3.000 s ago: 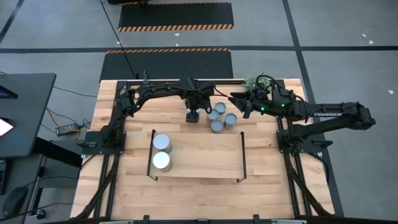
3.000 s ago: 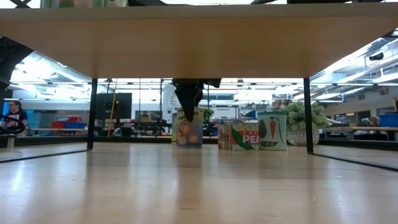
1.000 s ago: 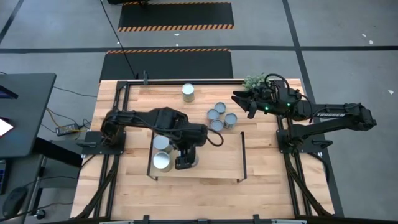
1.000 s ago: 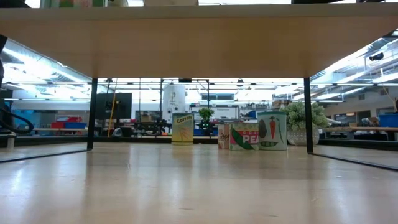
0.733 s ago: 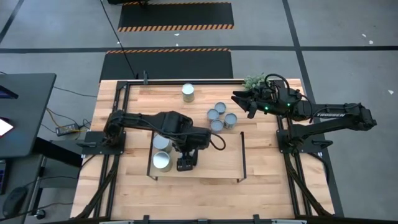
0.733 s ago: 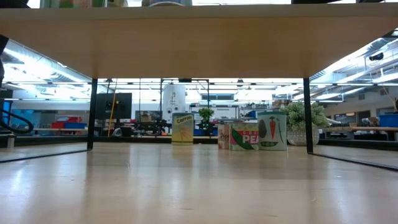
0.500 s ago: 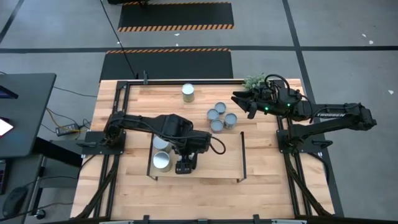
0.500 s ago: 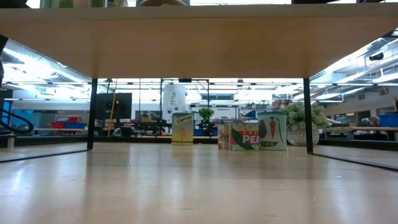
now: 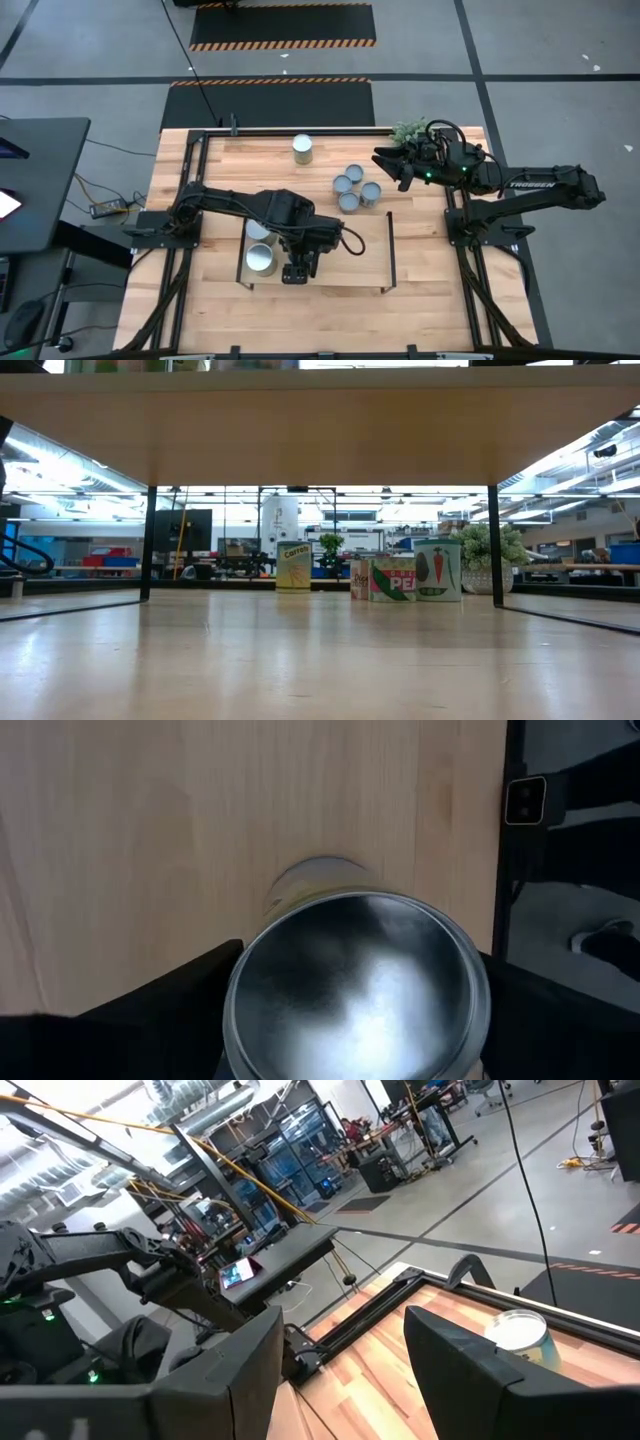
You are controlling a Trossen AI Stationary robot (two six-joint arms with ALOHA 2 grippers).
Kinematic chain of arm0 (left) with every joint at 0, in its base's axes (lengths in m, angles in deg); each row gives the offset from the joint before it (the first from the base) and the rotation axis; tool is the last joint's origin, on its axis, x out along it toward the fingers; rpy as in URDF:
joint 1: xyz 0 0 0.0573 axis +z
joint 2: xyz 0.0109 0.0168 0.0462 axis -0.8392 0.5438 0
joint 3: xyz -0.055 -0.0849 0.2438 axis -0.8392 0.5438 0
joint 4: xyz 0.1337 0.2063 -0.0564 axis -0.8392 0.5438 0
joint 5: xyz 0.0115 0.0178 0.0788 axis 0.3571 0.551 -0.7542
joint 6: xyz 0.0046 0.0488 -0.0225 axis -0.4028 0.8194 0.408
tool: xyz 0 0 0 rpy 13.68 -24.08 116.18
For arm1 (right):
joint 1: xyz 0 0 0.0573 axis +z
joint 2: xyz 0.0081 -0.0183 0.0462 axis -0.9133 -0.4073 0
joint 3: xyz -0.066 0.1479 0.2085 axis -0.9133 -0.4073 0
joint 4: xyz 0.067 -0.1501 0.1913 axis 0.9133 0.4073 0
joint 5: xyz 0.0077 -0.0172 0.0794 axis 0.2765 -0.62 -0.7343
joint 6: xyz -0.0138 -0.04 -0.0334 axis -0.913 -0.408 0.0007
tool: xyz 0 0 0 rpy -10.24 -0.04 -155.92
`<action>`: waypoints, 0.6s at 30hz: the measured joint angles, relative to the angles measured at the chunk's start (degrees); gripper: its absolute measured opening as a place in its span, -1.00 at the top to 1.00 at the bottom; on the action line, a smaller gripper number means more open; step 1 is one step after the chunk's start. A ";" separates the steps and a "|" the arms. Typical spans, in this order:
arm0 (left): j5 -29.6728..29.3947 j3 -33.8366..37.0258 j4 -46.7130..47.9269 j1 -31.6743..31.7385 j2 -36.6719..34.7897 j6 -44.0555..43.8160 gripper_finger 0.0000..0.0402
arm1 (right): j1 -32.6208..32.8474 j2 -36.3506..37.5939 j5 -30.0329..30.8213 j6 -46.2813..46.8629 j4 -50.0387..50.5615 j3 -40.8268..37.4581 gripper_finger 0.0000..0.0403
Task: Pick and place cans onto a shelf
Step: Put the canned peaches on the shelf
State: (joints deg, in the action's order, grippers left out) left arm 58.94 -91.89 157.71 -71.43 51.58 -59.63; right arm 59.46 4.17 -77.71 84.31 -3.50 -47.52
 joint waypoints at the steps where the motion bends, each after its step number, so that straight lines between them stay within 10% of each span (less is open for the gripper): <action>1: -0.06 0.00 0.00 0.00 0.00 0.33 -0.74 | 0.00 0.00 0.00 -0.02 0.00 0.00 -0.08; 18: -1.00 0.00 0.04 0.72 -0.56 1.10 -0.77 | 1.08 0.00 -4.00 -0.20 0.08 0.00 -0.08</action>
State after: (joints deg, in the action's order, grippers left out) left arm 57.94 -91.89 157.76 -70.71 51.02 -58.53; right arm 60.54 4.17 -81.71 84.11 -3.42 -47.52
